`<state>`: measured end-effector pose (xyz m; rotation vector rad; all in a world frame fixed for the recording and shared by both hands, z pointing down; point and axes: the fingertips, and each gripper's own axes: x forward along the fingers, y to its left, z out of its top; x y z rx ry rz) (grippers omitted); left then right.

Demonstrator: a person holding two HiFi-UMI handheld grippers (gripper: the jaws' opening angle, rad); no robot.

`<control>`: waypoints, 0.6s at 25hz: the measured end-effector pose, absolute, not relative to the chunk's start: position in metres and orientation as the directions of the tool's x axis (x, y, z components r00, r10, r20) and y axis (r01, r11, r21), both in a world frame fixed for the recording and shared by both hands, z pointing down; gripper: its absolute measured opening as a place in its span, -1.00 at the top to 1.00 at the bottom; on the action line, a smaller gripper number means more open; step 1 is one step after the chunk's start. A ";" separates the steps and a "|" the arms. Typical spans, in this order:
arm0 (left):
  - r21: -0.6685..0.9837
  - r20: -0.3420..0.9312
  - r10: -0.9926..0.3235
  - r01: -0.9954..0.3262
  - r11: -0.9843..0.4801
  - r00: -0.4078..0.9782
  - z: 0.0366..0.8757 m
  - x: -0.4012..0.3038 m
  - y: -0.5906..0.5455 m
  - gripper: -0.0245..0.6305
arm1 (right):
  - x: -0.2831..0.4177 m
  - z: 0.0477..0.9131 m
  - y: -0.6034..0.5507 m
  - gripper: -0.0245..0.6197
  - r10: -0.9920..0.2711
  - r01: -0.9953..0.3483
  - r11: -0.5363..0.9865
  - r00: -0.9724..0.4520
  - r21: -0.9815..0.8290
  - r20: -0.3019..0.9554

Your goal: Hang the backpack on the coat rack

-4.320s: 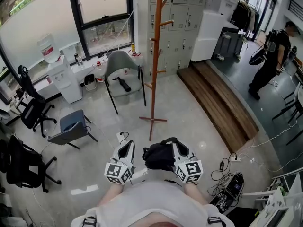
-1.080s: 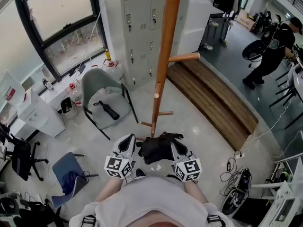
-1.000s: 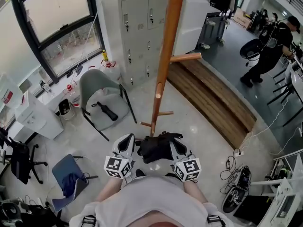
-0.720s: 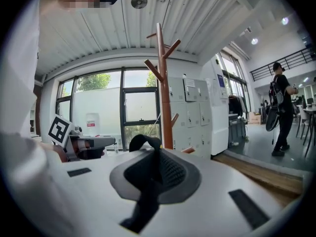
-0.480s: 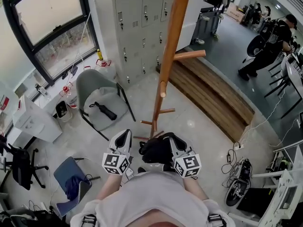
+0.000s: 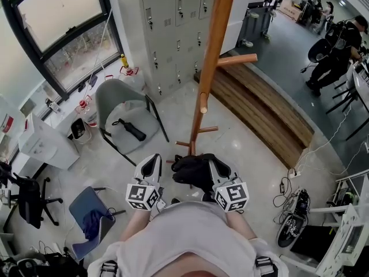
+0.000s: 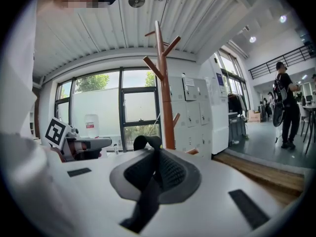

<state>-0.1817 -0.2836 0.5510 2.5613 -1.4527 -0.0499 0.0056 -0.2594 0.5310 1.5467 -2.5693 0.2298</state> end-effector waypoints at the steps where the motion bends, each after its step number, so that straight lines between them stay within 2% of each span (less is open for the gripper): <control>1: 0.187 0.067 -0.853 -0.846 -0.499 0.518 0.552 -0.182 -0.284 0.89 | 0.005 0.530 -0.261 0.87 -0.865 -0.885 0.462 -0.465 -0.059 0.188; 9: 0.195 0.070 -0.850 -0.843 -0.501 0.522 0.555 -0.184 -0.290 0.89 | -0.002 0.529 -0.270 0.87 -0.861 -0.881 0.472 -0.471 -0.043 0.192; 15: 0.198 0.074 -0.848 -0.841 -0.504 0.525 0.556 -0.184 -0.297 0.89 | -0.008 0.496 -0.272 0.87 -0.858 -0.870 0.492 -0.491 -0.032 0.149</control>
